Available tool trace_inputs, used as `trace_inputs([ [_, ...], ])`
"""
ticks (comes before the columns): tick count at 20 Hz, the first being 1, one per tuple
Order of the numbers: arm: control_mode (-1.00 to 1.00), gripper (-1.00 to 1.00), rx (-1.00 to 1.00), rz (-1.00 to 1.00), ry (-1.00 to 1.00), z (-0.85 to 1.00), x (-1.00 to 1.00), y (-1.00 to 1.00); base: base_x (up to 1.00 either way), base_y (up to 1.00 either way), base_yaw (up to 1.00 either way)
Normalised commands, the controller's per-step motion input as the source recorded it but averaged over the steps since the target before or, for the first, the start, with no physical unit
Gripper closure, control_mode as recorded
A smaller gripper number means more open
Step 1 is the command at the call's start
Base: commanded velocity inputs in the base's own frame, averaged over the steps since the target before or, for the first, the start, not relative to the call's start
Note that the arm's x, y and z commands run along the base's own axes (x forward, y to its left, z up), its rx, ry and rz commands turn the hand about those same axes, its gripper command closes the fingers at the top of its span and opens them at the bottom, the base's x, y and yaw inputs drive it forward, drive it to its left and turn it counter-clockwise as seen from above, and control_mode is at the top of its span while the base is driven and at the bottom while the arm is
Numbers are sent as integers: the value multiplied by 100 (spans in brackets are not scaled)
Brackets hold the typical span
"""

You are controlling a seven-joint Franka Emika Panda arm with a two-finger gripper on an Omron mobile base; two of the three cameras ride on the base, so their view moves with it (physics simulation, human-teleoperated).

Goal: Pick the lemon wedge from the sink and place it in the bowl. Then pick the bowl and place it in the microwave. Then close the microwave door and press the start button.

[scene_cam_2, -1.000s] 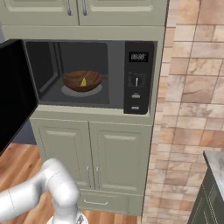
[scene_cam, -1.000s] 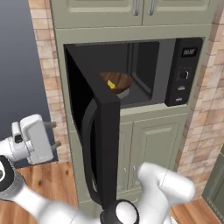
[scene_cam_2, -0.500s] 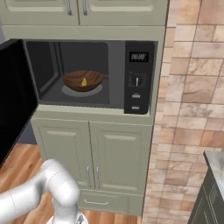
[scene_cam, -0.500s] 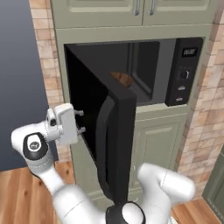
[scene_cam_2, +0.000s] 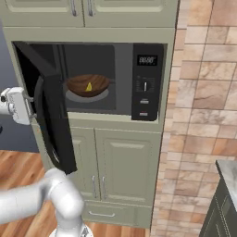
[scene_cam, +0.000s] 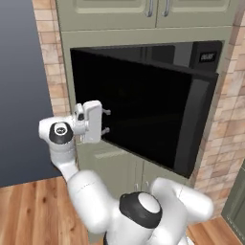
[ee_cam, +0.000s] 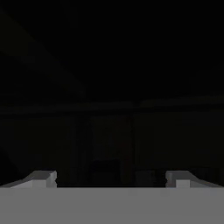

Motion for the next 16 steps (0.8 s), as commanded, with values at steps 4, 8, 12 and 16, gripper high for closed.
trace_inputs([
  [4,-100,-100,6,-9,-5,0,54,-29,0,0,0],
  [8,-100,-100,3,-7,-5,0,60,-16,0,0,0],
  [12,-100,-100,3,-6,-4,0,66,-12,0,0,0],
  [16,-100,-100,3,-2,-9,0,47,-11,0,0,0],
])
